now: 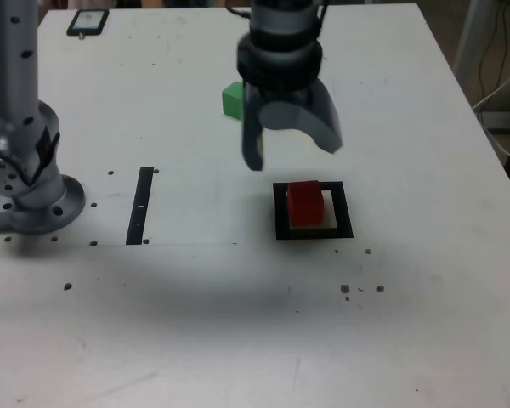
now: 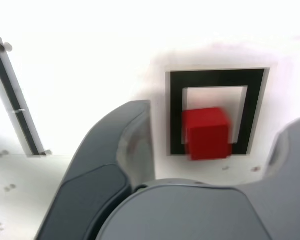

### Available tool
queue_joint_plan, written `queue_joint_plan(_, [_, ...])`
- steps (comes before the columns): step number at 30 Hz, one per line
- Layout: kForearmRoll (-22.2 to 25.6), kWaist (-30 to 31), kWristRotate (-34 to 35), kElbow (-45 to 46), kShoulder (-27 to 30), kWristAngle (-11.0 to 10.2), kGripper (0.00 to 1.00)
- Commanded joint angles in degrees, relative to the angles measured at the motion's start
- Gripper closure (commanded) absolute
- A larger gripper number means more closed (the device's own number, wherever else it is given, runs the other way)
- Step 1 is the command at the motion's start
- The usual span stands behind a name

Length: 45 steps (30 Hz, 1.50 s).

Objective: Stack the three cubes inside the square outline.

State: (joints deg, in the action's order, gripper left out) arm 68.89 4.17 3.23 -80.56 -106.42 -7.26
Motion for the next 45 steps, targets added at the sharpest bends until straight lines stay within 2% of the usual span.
queue_joint_plan(1, [2.47, -1.29, -5.59, -1.56, 0.89, -1.73, 0.01])
queue_joint_plan(12, [2.95, -11.77, -25.53, -3.62, 2.49, -6.45, 0.01])
queue_joint_plan(20, [2.18, -20.69, -36.58, -8.86, -1.29, -6.80, 0.01])
queue_joint_plan(29, [-0.80, -24.44, -41.36, -11.26, -7.86, -5.66, 0.01])
queue_joint_plan(37, [-3.37, -24.57, -42.60, -11.20, -12.93, -4.51, 0.03])
queue_joint_plan(45, [-6.27, -26.18, -43.22, -11.49, -15.85, -4.42, 0.05])
